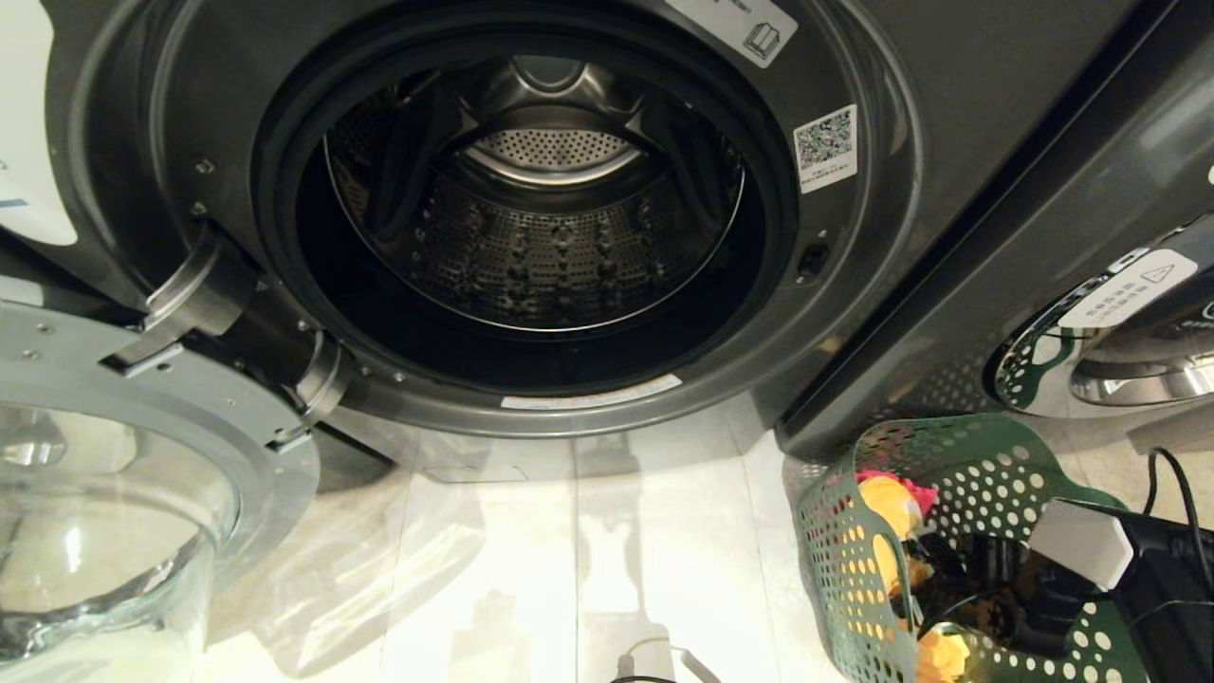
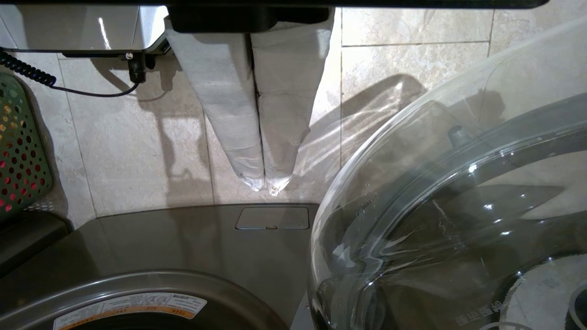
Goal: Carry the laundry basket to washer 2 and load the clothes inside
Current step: Place the clothes into the washing machine
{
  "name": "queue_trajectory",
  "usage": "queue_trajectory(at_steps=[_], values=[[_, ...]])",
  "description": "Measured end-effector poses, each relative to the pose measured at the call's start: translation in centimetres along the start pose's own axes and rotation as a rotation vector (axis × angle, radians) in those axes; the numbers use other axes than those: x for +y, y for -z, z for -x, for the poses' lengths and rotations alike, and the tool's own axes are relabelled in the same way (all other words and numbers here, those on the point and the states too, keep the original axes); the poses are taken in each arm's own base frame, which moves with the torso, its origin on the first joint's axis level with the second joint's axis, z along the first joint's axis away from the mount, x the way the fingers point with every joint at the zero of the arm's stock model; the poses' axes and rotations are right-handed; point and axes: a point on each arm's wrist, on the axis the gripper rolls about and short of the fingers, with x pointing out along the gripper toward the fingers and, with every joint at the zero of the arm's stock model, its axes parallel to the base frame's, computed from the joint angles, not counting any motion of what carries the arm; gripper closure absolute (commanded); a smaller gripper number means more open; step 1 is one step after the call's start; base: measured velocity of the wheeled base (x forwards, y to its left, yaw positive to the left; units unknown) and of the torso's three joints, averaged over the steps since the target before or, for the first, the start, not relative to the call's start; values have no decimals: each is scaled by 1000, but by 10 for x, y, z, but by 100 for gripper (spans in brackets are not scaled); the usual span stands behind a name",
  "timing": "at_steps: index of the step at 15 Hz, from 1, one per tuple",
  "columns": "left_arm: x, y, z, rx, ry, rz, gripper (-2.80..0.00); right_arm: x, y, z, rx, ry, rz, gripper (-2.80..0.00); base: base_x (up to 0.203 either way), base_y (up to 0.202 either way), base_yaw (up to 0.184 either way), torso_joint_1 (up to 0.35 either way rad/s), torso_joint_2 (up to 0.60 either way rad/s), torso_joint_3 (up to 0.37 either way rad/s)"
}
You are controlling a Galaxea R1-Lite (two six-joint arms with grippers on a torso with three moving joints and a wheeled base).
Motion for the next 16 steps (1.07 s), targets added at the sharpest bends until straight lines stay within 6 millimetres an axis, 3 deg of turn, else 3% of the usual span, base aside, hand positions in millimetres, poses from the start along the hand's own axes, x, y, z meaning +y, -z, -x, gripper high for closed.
queue_trajectory(at_steps=[6,16], values=[[0,0,0,0,0,0,0,-16,-4,5,-1,62,54,-280,0,0,0,0,0,0],[0,0,0,0,0,0,0,7,36,-7,139,-87,5,-280,0,0,0,0,0,0]])
